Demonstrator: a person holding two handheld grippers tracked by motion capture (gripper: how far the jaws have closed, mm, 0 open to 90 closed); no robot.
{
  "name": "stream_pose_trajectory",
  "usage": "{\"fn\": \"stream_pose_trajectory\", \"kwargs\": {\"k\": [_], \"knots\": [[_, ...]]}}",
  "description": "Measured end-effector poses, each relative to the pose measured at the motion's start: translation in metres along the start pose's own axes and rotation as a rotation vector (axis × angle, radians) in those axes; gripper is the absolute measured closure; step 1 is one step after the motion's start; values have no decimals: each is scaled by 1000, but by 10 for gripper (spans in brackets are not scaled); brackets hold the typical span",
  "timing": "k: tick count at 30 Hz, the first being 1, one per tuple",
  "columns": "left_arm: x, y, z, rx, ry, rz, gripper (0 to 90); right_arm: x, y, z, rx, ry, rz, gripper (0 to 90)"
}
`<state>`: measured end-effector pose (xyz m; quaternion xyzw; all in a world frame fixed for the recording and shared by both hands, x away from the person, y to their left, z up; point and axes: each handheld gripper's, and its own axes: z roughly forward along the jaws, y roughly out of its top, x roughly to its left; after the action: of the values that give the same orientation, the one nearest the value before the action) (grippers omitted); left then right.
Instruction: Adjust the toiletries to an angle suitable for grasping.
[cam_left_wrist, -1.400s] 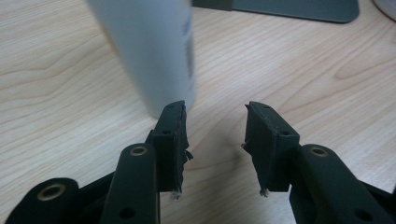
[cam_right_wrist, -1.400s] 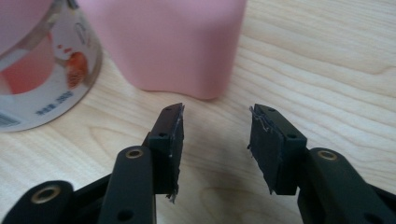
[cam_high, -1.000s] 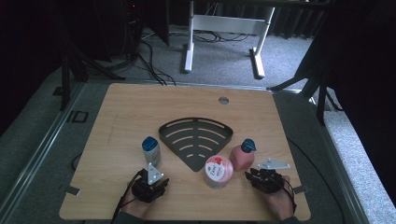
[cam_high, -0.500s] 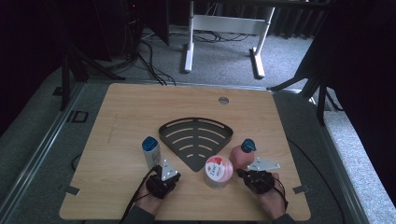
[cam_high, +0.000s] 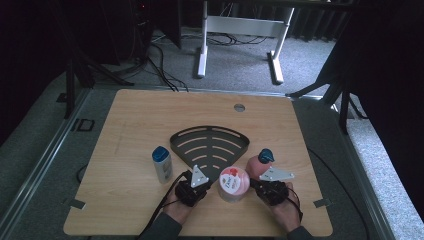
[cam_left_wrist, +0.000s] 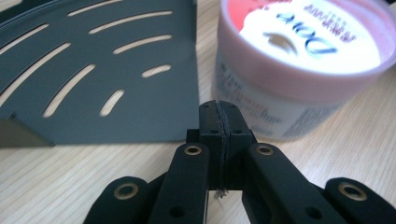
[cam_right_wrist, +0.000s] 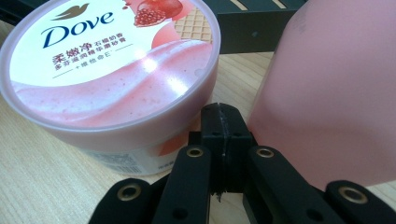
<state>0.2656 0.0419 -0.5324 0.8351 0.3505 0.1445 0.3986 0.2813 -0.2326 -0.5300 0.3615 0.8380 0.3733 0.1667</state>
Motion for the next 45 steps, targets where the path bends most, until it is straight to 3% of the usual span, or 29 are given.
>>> {"fn": "stream_pose_trajectory", "kwargs": {"k": [5,10,43,45], "knots": [[-6,6,8,-2,-10,22,894,-1,0,1,0,6,-1,900],[-6,5,12,6,-15,14,894,-1,0,1,-1,11,-5,900],[2,-16,-13,6,13,-21,894,23,6,8,-3,90,-82,900],[3,-18,-11,22,40,1,827,23,6,6,-7,91,-87,899]]}}
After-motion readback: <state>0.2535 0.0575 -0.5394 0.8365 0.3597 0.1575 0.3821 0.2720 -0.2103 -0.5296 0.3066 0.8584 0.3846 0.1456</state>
